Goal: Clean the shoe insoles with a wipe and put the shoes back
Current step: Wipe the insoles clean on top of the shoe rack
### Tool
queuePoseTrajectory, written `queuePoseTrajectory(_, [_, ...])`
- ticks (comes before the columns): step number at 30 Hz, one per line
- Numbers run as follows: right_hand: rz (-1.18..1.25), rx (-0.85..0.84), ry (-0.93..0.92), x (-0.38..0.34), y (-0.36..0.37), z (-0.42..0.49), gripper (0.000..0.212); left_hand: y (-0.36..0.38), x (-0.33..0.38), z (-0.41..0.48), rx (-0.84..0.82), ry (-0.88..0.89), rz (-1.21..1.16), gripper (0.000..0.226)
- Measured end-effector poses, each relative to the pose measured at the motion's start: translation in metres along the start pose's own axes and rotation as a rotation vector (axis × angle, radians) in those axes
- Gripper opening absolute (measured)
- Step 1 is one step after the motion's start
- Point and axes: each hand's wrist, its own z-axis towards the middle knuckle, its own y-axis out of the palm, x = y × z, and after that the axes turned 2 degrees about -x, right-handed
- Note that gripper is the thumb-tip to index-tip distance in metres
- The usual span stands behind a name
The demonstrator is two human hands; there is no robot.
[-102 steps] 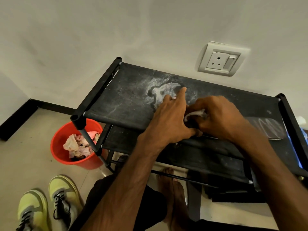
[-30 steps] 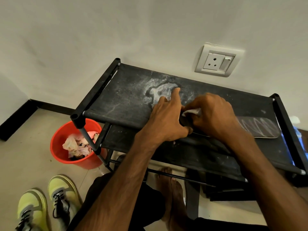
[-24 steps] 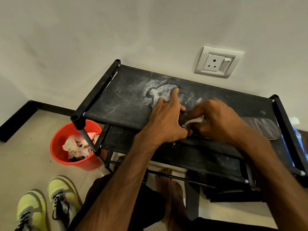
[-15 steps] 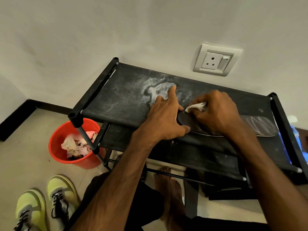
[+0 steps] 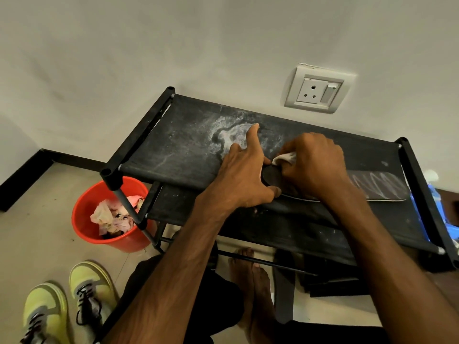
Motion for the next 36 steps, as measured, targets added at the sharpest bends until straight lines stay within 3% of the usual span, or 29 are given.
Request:
queuePoseTrajectory(6, [-0.023,-0.016,-0.104,-0.01,0.004,-0.002,0.019,0.001,-0.002,-0.001,0.001,-0.023,-0.035,0.139])
queuePoseTrajectory(12, [0.021,-0.012,0.065,0.01,-0.006,0.0,0.019,0.002,0.0,0.0,0.006,0.001,-0.03,0.138])
queuePoseTrajectory(19, [-0.03,-0.007,-0.129,-0.014,0.006,-0.004,0.022,-0.001,0.001,-0.001,0.0,-0.028,-0.023,0.141])
queuePoseTrajectory(27, [0.003,0.019,-0.032,-0.004,0.001,-0.004,0.022,0.002,0.001,0.0,0.02,-0.009,-0.014,0.14])
queuePoseTrajectory(30, [-0.003,-0.031,-0.09,-0.006,-0.001,-0.006,0.019,0.001,-0.001,-0.001,0.019,-0.01,-0.012,0.139])
queuePoseTrajectory(36, [0.212,-0.236,-0.085,0.011,-0.02,-0.014,0.017,0.0,0.002,-0.001,0.018,0.002,0.003,0.136])
